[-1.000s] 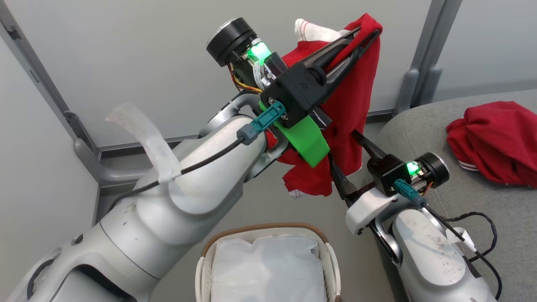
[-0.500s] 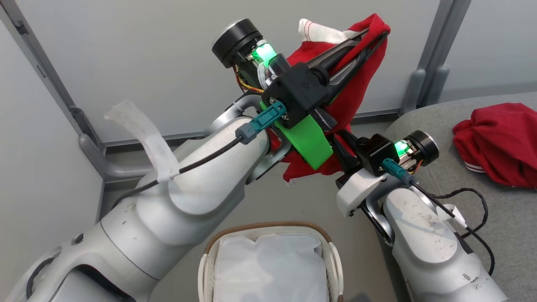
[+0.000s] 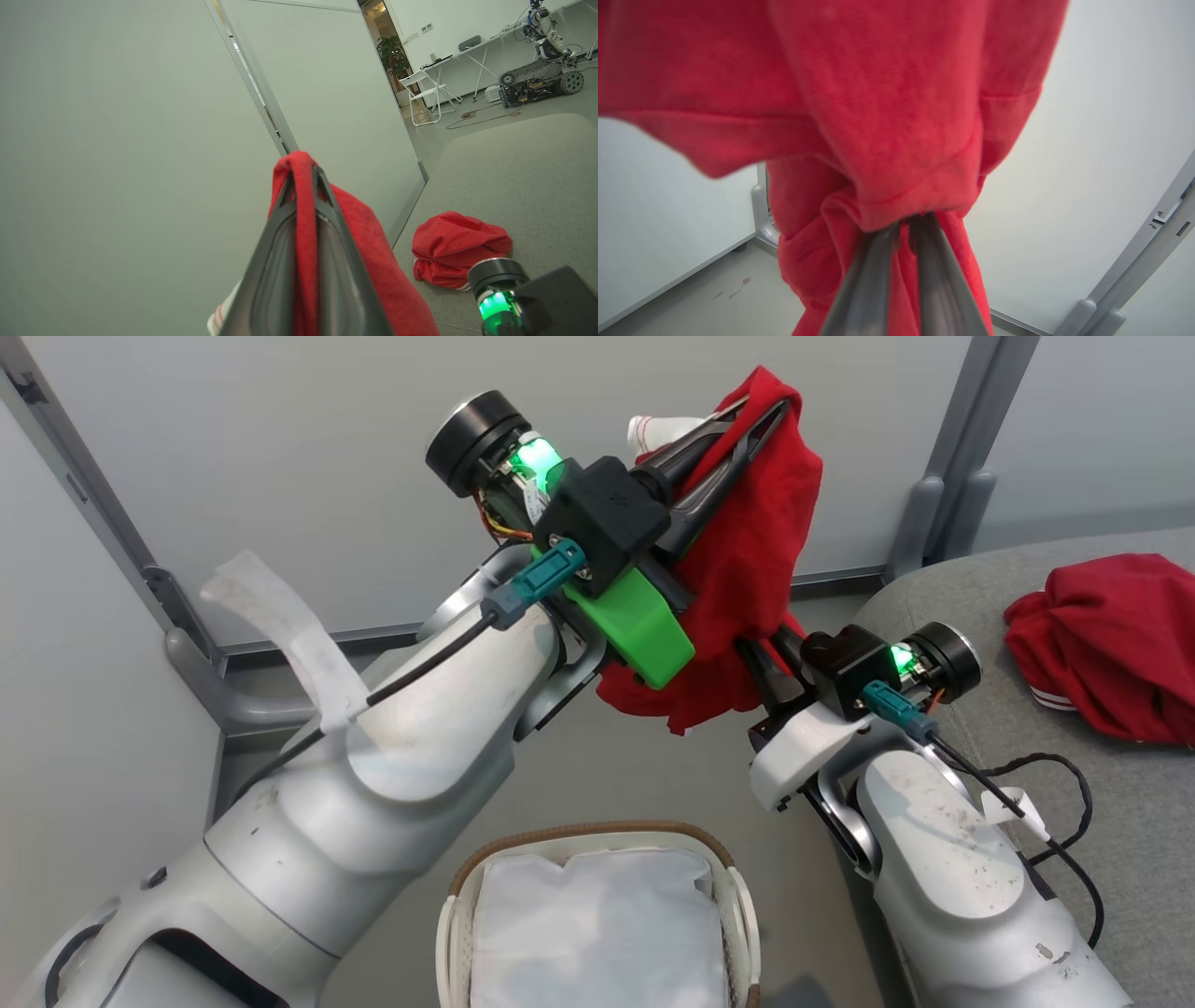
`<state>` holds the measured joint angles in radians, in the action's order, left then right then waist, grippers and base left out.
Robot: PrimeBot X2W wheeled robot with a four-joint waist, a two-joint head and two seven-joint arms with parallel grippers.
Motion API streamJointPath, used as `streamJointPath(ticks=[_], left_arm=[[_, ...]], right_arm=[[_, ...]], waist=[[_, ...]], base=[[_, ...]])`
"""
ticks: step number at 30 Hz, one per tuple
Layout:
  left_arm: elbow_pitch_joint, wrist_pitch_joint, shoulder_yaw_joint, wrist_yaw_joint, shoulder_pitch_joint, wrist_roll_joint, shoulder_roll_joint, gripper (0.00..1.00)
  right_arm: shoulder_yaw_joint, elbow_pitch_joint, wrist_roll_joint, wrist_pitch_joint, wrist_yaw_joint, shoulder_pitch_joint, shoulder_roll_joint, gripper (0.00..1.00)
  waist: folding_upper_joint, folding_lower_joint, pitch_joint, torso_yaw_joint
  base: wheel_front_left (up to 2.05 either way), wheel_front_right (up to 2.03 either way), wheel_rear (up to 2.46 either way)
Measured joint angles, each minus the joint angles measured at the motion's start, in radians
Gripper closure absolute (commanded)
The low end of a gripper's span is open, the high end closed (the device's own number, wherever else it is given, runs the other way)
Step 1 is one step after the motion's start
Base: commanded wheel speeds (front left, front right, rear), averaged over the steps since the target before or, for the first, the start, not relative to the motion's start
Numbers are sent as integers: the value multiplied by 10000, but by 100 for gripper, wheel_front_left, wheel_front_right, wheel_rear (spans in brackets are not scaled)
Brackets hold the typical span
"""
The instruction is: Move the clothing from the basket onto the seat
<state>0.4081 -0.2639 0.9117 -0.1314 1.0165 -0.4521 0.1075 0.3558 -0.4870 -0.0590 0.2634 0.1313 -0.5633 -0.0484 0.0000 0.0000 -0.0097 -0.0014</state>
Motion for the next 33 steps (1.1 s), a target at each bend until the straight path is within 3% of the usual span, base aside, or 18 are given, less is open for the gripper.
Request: streamJointPath(ticks=[2, 4, 5, 21, 33], left_arm=[[163, 0, -77, 0, -93, -113, 15, 79], [288, 0, -167, 0, -258, -244, 29, 20], [360, 0, -230, 0, -360, -295, 42, 0], [918, 0, -1795, 0, -3219, -311, 213, 0], [276, 0, -2669, 2, -5746, -75, -203, 0]], right_arm=[[-44, 63, -67, 0, 0, 15, 2, 100], [-144, 148, -153, 0, 0, 77, 2, 100], [-215, 190, -182, 0, 0, 116, 0, 100], [-1490, 698, -326, 0, 0, 426, -4, 100], [-2138, 1172, -290, 0, 0, 976, 0, 100]], waist=[[0, 0, 27, -37], [0, 0, 50, -68], [0, 0, 64, -83], [0, 0, 277, -171], [1, 1, 236, -175]], base=[[0, 0, 0], [0, 0, 0], [0, 0, 0], [0, 0, 0], [0, 0, 0]])
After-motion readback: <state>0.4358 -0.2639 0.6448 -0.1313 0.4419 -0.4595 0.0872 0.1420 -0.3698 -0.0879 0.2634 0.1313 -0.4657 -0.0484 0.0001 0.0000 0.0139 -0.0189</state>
